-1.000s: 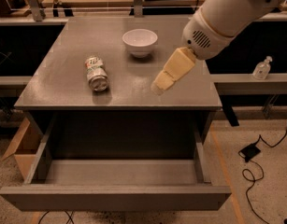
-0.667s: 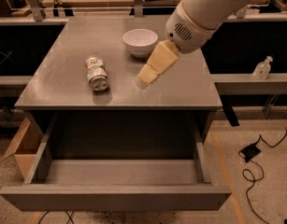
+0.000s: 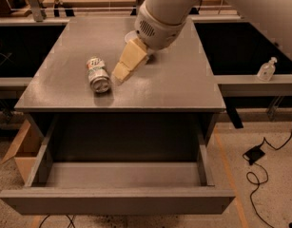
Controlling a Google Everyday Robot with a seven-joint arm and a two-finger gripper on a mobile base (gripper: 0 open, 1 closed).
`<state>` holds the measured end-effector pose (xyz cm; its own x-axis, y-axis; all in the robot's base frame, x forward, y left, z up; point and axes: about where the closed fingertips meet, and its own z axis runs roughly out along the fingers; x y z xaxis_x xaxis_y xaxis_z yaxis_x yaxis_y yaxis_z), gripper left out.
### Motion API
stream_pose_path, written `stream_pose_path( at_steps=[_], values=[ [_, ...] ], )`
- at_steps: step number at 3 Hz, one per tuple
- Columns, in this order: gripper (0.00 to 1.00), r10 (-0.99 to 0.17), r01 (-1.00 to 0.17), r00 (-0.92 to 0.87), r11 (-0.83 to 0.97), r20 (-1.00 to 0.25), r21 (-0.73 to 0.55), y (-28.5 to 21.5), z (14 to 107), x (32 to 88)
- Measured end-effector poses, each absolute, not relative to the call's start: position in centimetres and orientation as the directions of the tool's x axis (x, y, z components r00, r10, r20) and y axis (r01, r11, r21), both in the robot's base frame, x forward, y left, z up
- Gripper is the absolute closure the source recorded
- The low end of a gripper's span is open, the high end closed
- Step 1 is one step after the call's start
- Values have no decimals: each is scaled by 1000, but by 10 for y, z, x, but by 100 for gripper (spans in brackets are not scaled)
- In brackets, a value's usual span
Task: Place 7up can into top drawer
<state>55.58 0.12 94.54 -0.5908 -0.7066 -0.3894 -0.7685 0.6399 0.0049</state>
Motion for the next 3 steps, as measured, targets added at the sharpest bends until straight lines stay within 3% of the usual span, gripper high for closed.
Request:
stream_pose_path(
  at_steps=[3],
  values=[
    [0, -610, -655, -733, 753, -302, 70, 56, 927, 597]
  ],
)
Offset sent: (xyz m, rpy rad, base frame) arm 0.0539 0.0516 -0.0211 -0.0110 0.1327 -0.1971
